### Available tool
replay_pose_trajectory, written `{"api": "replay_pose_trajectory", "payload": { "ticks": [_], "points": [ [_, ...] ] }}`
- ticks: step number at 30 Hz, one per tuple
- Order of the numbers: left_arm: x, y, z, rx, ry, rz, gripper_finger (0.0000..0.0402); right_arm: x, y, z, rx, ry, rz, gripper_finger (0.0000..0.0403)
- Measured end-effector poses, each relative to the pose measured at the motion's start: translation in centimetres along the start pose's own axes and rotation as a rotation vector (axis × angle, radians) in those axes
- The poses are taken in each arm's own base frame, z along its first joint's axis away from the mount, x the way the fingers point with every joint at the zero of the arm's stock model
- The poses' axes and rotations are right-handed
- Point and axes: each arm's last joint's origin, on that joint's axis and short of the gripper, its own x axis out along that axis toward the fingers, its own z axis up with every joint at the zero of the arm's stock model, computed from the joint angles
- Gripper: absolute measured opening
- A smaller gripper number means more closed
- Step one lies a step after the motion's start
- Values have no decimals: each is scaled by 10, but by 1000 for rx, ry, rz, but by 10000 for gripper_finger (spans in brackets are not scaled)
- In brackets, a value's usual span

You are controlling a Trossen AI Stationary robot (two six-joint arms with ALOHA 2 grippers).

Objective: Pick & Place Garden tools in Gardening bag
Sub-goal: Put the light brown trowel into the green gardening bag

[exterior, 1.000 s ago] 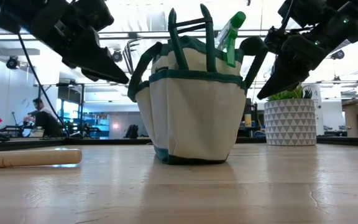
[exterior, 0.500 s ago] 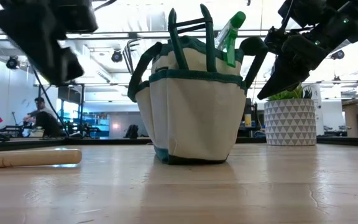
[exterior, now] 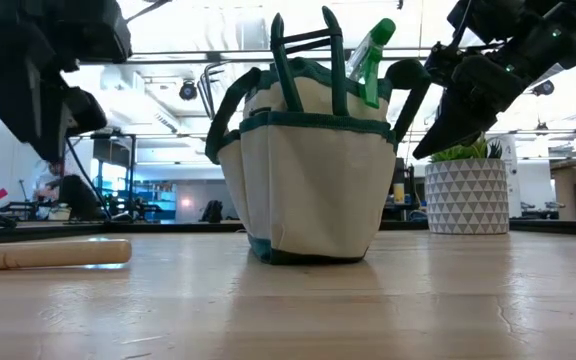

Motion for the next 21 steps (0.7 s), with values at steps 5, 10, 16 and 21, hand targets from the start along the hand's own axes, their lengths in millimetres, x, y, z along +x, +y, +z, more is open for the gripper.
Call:
{"api": "replay_pose_trajectory", "payload": {
  "ticks": [5, 10, 16, 21],
  "points": [
    [19, 2, 0, 73, 36, 67, 121, 0, 0, 0, 0, -1, 0, 18],
    [41, 1, 4, 104, 100, 109, 121, 0, 0, 0, 0, -2, 0, 18],
    [58, -7, 14, 122, 102, 107, 121, 0, 0, 0, 0, -2, 0, 18],
    [68, -12, 18, 117, 108, 121, 122, 0, 0, 0, 2, -1, 1, 18]
  ]
}}
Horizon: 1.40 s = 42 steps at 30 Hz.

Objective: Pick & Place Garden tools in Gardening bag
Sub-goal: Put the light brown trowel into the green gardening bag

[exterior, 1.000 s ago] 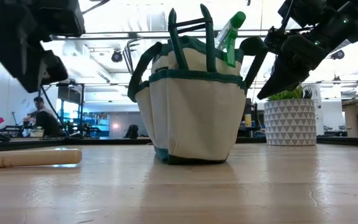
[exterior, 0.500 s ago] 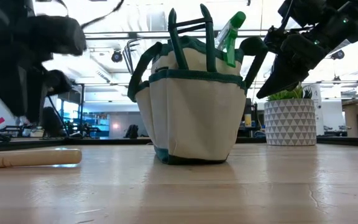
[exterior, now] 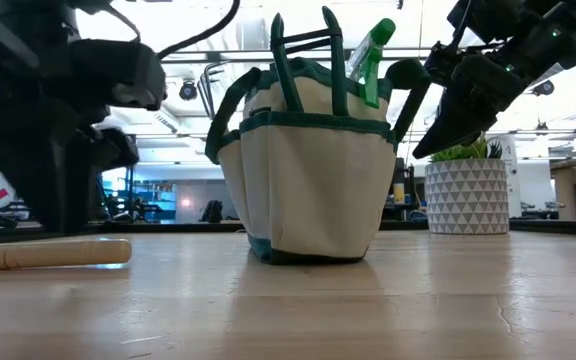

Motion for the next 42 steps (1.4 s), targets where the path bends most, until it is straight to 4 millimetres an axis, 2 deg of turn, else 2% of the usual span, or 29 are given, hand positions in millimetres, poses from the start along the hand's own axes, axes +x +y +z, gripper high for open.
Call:
{"api": "replay_pose_trajectory", "payload": {
  "ticks": [12, 19, 31, 37, 40, 42],
  "points": [
    [-1, -2, 8, -27, -77, 92, 122, 0, 0, 0, -2, 2, -1, 18],
    [8, -3, 11, -14, -108, 114, 122, 0, 0, 0, -2, 2, -1, 18],
    [28, -1, 7, -28, -48, 147, 122, 0, 0, 0, -2, 2, -1, 18],
    [31, -2, 7, -46, -40, 135, 122, 0, 0, 0, -2, 3, -1, 18],
    [31, -1, 7, -54, -39, 135, 111, 0, 0, 0, -2, 2, -1, 18],
    [31, -1, 7, -56, -36, 135, 90, 0, 0, 0, -2, 2, -1, 18]
  ]
}}
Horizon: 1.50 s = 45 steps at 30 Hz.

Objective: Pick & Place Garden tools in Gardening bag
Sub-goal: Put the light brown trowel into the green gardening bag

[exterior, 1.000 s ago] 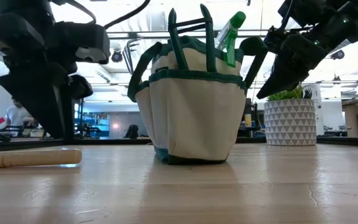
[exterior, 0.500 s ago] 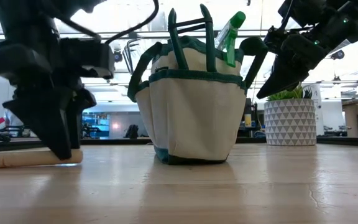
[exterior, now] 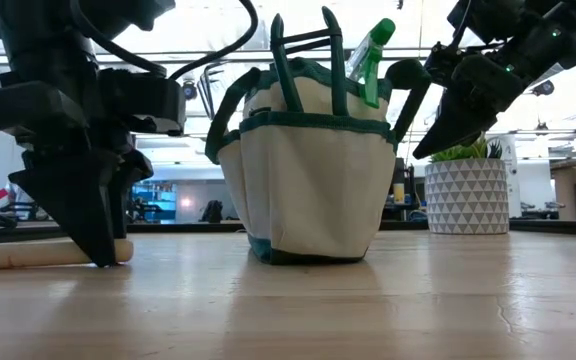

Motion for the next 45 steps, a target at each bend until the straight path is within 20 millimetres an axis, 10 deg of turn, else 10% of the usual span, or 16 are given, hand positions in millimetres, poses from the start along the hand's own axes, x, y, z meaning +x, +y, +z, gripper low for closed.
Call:
{"api": "replay_pose_trajectory", "payload": {
  "ticks": [24, 45],
  "points": [
    [-35, -2, 0, 41, -54, -87, 70, 0, 0, 0, -1, 1, -1, 18],
    [-95, -9, 29, 201, -670, -13, 70, 0, 0, 0, -2, 4, -1, 18]
  ]
}}
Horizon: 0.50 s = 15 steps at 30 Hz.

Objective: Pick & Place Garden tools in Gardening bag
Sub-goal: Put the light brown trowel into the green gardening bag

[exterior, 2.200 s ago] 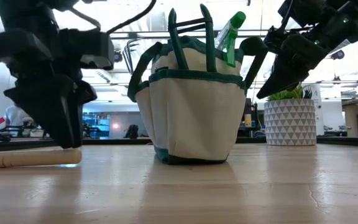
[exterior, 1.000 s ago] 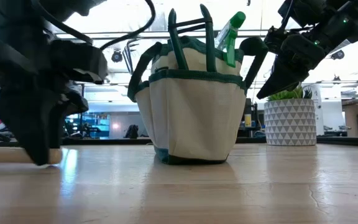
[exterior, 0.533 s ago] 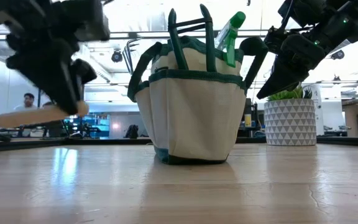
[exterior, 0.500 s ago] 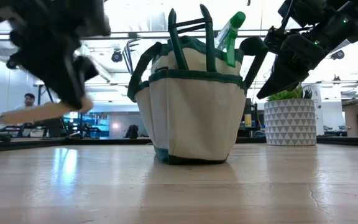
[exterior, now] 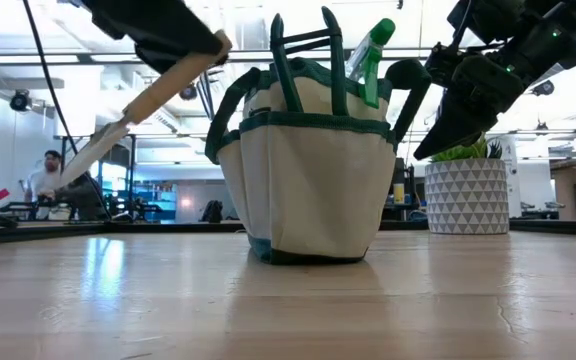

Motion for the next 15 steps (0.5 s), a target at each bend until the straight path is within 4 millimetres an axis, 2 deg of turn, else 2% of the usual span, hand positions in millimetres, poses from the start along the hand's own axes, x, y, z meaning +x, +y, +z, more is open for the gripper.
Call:
{"api": "replay_pose_trajectory", "payload": {
  "ticks": [9, 15],
  "points": [
    [-6, 0, 8, 46, -99, 18, 70, 0, 0, 0, -8, 0, 0, 18],
    [-9, -2, 23, 107, -271, 3, 70, 0, 0, 0, -11, -4, 1, 18]
  ]
}}
